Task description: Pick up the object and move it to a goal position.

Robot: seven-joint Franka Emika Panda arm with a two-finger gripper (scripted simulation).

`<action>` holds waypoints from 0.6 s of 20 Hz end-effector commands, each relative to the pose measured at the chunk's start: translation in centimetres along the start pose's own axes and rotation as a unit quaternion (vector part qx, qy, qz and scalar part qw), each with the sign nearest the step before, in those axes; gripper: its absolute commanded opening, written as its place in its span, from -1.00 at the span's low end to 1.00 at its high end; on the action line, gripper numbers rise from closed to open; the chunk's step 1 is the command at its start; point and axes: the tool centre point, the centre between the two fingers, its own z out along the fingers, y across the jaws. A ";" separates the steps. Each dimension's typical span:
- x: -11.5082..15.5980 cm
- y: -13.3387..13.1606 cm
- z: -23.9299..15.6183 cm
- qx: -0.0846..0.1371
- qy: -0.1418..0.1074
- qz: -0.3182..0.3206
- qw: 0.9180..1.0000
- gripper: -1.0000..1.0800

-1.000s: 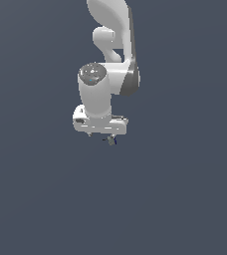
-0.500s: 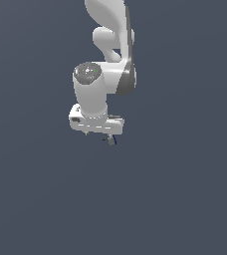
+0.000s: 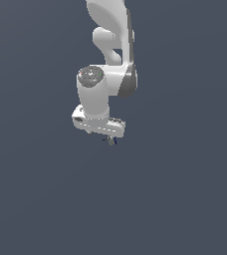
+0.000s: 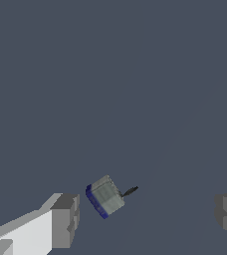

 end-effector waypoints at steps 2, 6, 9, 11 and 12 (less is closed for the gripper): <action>-0.4 -0.3 0.7 0.002 0.001 0.035 0.999 0.92; -0.9 -0.7 1.7 0.004 0.002 0.086 0.996 0.92; -1.3 -1.0 2.5 0.006 0.003 0.127 0.992 0.92; -1.6 -1.2 3.0 0.007 0.004 0.154 0.988 0.92; -1.7 -1.3 3.2 0.008 0.004 0.168 0.986 0.92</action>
